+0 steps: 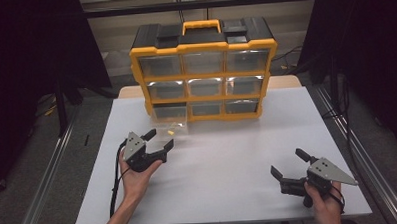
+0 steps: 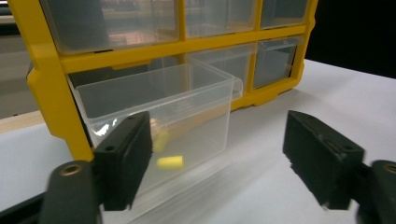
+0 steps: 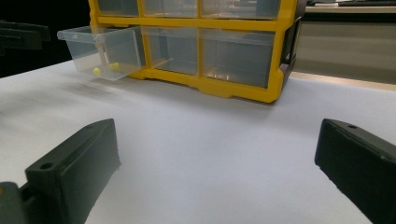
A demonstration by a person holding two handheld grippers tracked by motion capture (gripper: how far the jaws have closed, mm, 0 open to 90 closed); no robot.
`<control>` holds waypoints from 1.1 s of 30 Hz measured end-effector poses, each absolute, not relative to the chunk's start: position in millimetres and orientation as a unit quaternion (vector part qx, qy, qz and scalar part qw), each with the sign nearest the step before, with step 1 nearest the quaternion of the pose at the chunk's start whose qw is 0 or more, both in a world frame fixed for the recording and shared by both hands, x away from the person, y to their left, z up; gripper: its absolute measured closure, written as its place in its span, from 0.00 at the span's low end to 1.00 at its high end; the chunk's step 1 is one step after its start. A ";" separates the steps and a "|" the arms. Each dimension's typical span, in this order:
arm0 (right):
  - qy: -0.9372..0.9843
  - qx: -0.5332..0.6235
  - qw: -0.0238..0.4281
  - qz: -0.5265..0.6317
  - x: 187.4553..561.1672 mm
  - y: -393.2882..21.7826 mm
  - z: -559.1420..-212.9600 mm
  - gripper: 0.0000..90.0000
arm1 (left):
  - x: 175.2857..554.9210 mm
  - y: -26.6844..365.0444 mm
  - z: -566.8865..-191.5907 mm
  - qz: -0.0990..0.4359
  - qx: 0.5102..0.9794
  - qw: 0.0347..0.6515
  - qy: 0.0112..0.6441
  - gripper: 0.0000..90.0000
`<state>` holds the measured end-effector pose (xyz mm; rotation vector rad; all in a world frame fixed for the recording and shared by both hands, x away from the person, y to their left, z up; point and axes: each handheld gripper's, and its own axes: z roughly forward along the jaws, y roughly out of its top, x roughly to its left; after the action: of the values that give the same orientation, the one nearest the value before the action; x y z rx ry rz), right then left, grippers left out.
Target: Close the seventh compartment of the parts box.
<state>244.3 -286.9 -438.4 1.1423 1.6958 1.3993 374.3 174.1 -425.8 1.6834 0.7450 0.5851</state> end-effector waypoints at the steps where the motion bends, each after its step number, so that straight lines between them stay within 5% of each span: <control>1: 0.648 0.436 0.325 0.533 244.6 -287.0 -438.5 0.00 | 373.4 173.7 -426.0 0.244 0.720 0.568 0.316 0.32; 21: 0.650 0.432 0.325 0.534 244.1 -286.4 -438.2 0.00 | 378.6 176.9 -431.6 0.215 0.738 0.557 0.315 0.94; 33: 0.650 0.432 0.325 0.534 243.8 -286.5 -438.0 0.00 | 385.5 173.6 -436.8 0.225 0.746 0.543 0.313 1.00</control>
<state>243.8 -286.5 -438.0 1.1315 1.7034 1.4012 385.5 173.6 -436.8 1.7717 0.7434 0.5331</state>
